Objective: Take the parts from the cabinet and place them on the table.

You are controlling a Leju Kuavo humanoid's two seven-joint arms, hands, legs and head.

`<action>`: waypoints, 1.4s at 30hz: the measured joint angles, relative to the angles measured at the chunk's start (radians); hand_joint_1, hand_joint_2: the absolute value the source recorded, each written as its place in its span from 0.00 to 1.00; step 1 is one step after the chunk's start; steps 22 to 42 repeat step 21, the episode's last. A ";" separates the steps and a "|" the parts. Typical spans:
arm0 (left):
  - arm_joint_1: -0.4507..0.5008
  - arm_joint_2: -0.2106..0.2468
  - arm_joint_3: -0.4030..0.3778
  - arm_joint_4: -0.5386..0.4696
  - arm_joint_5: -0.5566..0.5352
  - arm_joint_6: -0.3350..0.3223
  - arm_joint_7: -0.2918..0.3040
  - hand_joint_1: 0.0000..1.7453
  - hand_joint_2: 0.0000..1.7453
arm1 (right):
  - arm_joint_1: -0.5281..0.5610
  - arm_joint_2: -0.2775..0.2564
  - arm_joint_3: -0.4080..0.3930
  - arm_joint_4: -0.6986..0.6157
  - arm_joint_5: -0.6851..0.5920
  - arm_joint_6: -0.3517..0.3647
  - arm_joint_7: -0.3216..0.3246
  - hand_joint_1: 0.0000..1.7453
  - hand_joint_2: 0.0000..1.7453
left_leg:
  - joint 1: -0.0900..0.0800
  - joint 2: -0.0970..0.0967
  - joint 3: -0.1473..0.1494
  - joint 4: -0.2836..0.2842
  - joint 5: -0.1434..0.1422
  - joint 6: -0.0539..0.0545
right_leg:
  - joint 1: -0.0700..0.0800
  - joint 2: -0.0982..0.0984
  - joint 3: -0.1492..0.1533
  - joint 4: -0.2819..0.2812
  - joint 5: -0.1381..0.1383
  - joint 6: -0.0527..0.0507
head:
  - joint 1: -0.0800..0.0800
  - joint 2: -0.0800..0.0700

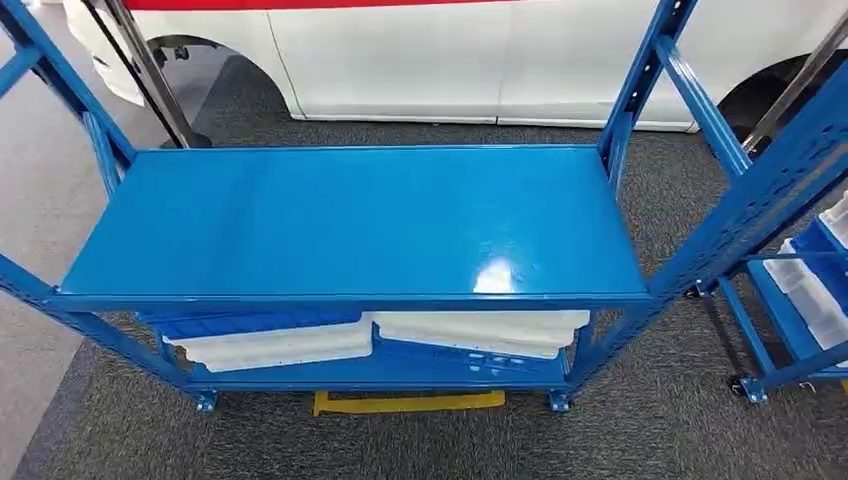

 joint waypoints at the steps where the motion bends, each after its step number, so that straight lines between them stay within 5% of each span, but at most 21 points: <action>1: 0.000 0.002 0.000 0.000 0.000 0.000 0.001 0.00 1.00 | 0.001 0.000 0.000 0.000 0.001 0.000 0.000 0.00 0.00 | 0.001 0.001 0.001 0.007 -0.007 -0.005 | -0.009 -0.006 0.003 -0.010 0.005 -0.009 | 0.000 0.000; 2: 0.000 0.002 0.000 0.000 0.000 0.002 0.002 0.00 1.00 | 0.002 0.000 -0.001 0.000 0.001 -0.003 0.001 0.00 1.00 | 0.001 0.024 -0.008 0.031 -0.025 -0.009 | -0.007 -0.011 0.005 -0.011 0.005 -0.013 | 0.000 0.000; 5: -0.003 0.001 0.000 0.000 -0.001 0.005 0.006 0.00 1.00 | 0.005 -0.001 -0.002 0.000 0.007 -0.019 0.001 0.00 1.00 | 0.007 0.054 -0.118 0.257 -0.142 -0.022 | -0.003 -0.024 0.005 -0.011 0.002 -0.021 | -0.001 0.000; 6: -0.002 0.000 0.000 0.000 -0.001 0.006 0.007 0.00 1.00 | 0.005 0.000 -0.002 0.000 0.008 -0.024 0.001 0.00 1.00 | 0.007 0.057 -0.148 0.315 -0.155 -0.024 | -0.002 -0.028 0.005 -0.011 0.001 -0.022 | -0.001 0.000; 7: -0.001 0.000 0.000 0.000 -0.001 0.007 0.008 0.00 1.00 | 0.005 -0.001 -0.002 0.000 0.011 -0.028 0.002 0.00 1.00 | 0.008 0.058 -0.155 0.322 -0.142 -0.024 | -0.001 -0.030 0.007 -0.011 0.000 -0.022 | -0.001 0.000; 9: 0.000 0.002 0.000 0.000 -0.001 0.009 0.008 0.00 1.00 | 0.004 0.000 -0.003 0.000 0.016 -0.037 0.008 0.00 1.00 | 0.011 0.059 -0.099 0.201 -0.057 -0.033 | -0.004 -0.034 0.011 -0.009 -0.005 -0.024 | 0.000 0.000; 10: 0.000 0.002 0.000 0.000 -0.002 0.010 0.007 0.00 1.00 | 0.003 0.000 -0.004 0.000 0.016 -0.043 0.010 0.00 0.00 | 0.016 0.061 -0.048 0.097 -0.006 -0.043 | -0.006 -0.034 0.015 -0.005 -0.009 -0.024 | -0.001 0.000; 11: -0.001 0.001 0.000 0.000 -0.002 0.010 0.007 0.00 1.00 | 0.003 -0.001 -0.006 0.000 0.016 -0.047 0.010 0.00 0.00 | 0.024 0.064 -0.010 0.013 0.012 -0.056 | -0.001 -0.035 0.016 -0.002 -0.013 -0.019 | -0.001 0.000; 12: -0.003 -0.003 0.000 0.001 -0.002 0.010 0.006 0.00 1.00 | 0.002 -0.004 -0.011 0.000 0.016 -0.052 0.010 0.00 0.00 | 0.018 0.058 -0.005 0.002 0.002 -0.050 | 0.004 -0.033 0.014 0.006 -0.018 -0.016 | -0.004 0.000; 13: -0.004 -0.003 0.000 0.001 -0.002 0.011 0.007 0.00 1.00 | 0.002 -0.004 -0.012 0.000 0.016 -0.052 0.009 0.00 0.00 | 0.019 0.056 -0.007 0.006 0.003 -0.023 | 0.008 -0.032 0.012 0.004 -0.016 -0.015 | 0.000 0.000; 14: -0.003 -0.003 0.000 0.001 -0.002 0.012 0.007 0.00 1.00 | 0.002 -0.003 -0.013 0.000 0.016 -0.052 0.007 0.00 1.00 | 0.018 0.056 -0.008 0.006 0.007 -0.031 | 0.007 -0.031 0.013 0.003 -0.015 -0.014 | 0.000 0.000; 20: -0.002 -0.003 0.003 0.001 -0.002 0.018 0.015 0.00 1.00 | 0.002 -0.003 -0.018 0.000 0.023 -0.052 0.006 0.00 1.00 | 0.009 0.056 -0.007 0.007 0.002 -0.021 | 0.000 -0.031 0.014 0.000 -0.015 -0.004 | 0.000 0.000; 42: -0.003 -0.003 0.005 0.001 -0.002 0.018 0.016 0.00 1.00 | 0.002 -0.003 -0.018 0.000 0.023 -0.052 0.006 0.00 1.00 | 0.007 0.056 -0.007 0.008 0.002 -0.020 | -0.001 -0.030 0.014 0.000 -0.015 -0.004 | -0.001 0.000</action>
